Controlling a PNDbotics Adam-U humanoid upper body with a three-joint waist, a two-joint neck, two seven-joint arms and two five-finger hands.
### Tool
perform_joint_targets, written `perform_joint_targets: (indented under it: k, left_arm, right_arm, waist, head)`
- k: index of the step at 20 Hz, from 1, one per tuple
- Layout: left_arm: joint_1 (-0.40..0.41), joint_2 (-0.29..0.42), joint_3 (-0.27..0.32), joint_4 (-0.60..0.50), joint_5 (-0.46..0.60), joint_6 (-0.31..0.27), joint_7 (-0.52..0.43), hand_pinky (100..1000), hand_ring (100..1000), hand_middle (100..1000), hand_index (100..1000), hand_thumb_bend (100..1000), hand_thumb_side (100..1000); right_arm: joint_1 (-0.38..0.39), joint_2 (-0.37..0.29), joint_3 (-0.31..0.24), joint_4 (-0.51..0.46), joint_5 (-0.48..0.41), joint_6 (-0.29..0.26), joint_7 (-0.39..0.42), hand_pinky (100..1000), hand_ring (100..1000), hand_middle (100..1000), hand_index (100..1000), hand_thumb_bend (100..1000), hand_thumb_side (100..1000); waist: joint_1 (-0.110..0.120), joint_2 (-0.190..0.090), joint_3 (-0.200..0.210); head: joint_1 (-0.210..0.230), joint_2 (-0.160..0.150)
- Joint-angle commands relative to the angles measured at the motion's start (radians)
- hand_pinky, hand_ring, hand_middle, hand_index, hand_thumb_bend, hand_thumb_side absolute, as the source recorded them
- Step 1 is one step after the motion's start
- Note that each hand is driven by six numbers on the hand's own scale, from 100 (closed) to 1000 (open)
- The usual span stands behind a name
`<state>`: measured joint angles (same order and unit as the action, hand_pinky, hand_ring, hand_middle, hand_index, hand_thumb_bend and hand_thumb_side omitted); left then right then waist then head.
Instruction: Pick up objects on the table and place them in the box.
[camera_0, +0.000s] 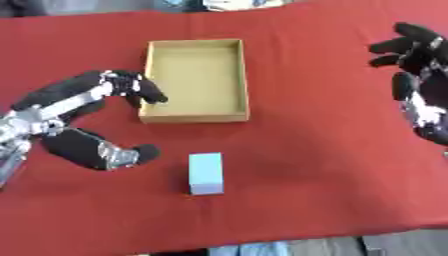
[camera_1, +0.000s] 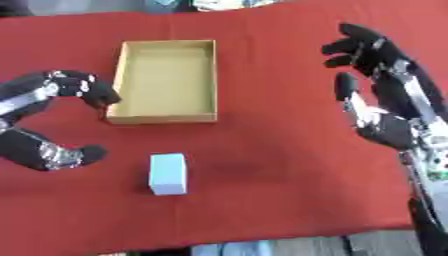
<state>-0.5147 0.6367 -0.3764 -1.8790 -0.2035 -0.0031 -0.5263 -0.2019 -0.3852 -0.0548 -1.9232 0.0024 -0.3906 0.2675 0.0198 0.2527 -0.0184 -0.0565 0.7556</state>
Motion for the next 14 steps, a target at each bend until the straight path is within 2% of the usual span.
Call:
perform_joint_targets:
  k: [1,5,14]
  left_arm:
    - [-0.019,0.001,-0.010,0.009,-0.025,-0.007,-0.010,740,793,754,834,592,508]
    - [-0.024,-0.014,-0.029,0.039,-0.045,-0.014,-0.019,738,791,752,836,649,538]
    - [-0.043,-0.058,-0.056,0.108,-0.056,0.001,-0.037,734,790,750,834,642,580]
  right_arm:
    - [-0.008,-0.026,-0.001,-0.006,-0.007,-0.001,0.002,733,813,709,931,100,483]
    - [-0.007,-0.026,-0.001,-0.004,-0.007,-0.001,0.004,733,814,708,932,100,485]
    - [-0.010,-0.025,0.001,-0.003,-0.010,-0.002,0.007,733,813,708,932,100,484]
  waist:
    - [0.000,-0.016,0.000]
    - [0.001,-0.018,-0.001]
    - [-0.001,-0.014,-0.005]
  head:
    - [-0.001,0.008]
    - [-0.001,0.007]
    - [-0.001,0.011]
